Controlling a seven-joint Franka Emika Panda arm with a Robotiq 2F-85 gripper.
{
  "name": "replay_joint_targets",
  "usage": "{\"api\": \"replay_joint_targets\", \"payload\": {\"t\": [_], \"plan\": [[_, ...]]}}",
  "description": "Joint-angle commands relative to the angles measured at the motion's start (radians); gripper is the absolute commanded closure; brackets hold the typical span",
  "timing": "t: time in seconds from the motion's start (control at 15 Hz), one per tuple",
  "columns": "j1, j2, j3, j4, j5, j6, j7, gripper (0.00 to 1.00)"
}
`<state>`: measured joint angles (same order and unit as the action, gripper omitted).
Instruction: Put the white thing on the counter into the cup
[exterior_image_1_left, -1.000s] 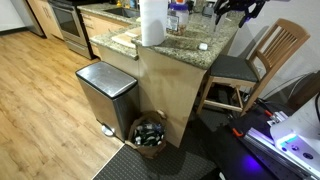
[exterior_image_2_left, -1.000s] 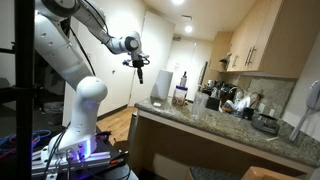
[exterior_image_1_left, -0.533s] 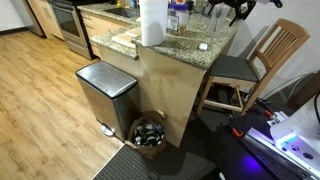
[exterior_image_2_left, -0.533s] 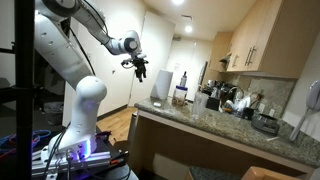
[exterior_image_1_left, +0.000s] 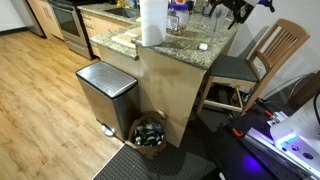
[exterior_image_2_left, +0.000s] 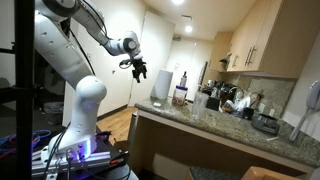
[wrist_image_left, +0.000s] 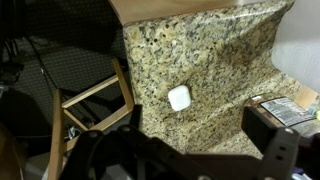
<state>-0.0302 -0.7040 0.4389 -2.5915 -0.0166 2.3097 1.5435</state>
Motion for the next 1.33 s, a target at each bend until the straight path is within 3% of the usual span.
{"api": "replay_joint_targets", "payload": {"t": [0.0,0.07,0.13,0.4,0.6,0.67,0.93,1.27], "plan": [[0.006,0.006,0.01,-0.007,0.046,0.045,0.176,0.0],[0.009,0.013,0.013,-0.004,0.06,0.059,0.229,0.0],[-0.05,0.107,0.009,0.19,0.025,-0.015,0.267,0.0],[-0.137,0.186,-0.013,0.374,-0.054,-0.025,0.456,0.0],[-0.163,0.283,-0.061,0.531,-0.084,-0.127,0.558,0.0],[-0.106,0.205,-0.08,0.425,-0.096,-0.056,0.522,0.0],[-0.119,0.296,-0.116,0.517,-0.093,-0.151,0.577,0.0],[-0.121,0.316,-0.25,0.411,-0.036,-0.207,0.658,0.0]]}}
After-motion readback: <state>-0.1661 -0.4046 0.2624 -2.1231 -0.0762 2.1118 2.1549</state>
